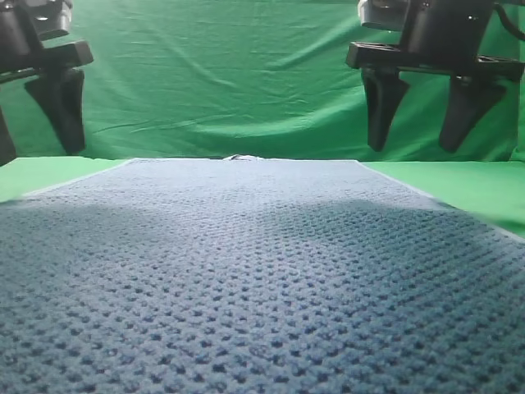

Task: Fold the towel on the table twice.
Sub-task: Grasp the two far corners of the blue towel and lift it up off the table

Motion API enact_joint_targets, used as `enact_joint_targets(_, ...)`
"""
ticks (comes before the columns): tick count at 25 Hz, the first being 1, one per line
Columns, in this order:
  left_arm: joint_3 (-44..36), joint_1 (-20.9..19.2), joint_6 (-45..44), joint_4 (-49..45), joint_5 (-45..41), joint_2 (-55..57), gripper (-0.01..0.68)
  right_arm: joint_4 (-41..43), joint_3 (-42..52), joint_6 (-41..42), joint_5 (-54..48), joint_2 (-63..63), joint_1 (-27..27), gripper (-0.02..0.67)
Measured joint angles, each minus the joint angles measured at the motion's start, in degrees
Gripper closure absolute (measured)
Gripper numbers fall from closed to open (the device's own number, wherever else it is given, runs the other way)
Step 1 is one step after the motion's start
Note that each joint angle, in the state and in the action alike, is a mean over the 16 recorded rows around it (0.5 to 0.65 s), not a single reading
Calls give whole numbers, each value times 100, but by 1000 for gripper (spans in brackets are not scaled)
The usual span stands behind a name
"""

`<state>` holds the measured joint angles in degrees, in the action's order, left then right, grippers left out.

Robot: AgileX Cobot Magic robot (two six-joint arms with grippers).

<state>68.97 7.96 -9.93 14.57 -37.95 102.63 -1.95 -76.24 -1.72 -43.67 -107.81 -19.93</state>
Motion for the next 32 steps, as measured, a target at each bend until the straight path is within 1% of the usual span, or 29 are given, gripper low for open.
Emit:
enact_joint_targets(2,37,1,-2,27,81,93,156,-1,-11,-1,83,-76,0,135)
enact_joint_targets(4,54,6,-3,27,164,157,94,-2,-16,-2,159,-154,0,88)
enact_joint_targets(6,60,18,-5,-10,247,207,60,-2,-19,-2,232,-235,0,59)
enact_joint_targets(8,61,42,-6,-80,324,254,47,-2,-22,-2,303,-321,0,45)
enact_joint_targets(16,140,199,204,-602,429,541,70,0,-30,4,558,-614,0,44)
enact_joint_targets(27,666,331,925,-1199,-117,1084,105,31,-74,110,713,-775,0,44)
enact_joint_targets(29,771,334,1012,-1238,-239,1162,113,39,-82,138,724,-787,0,51)
enact_joint_targets(32,899,344,1075,-1250,-387,1255,123,37,-89,179,735,-802,0,80)
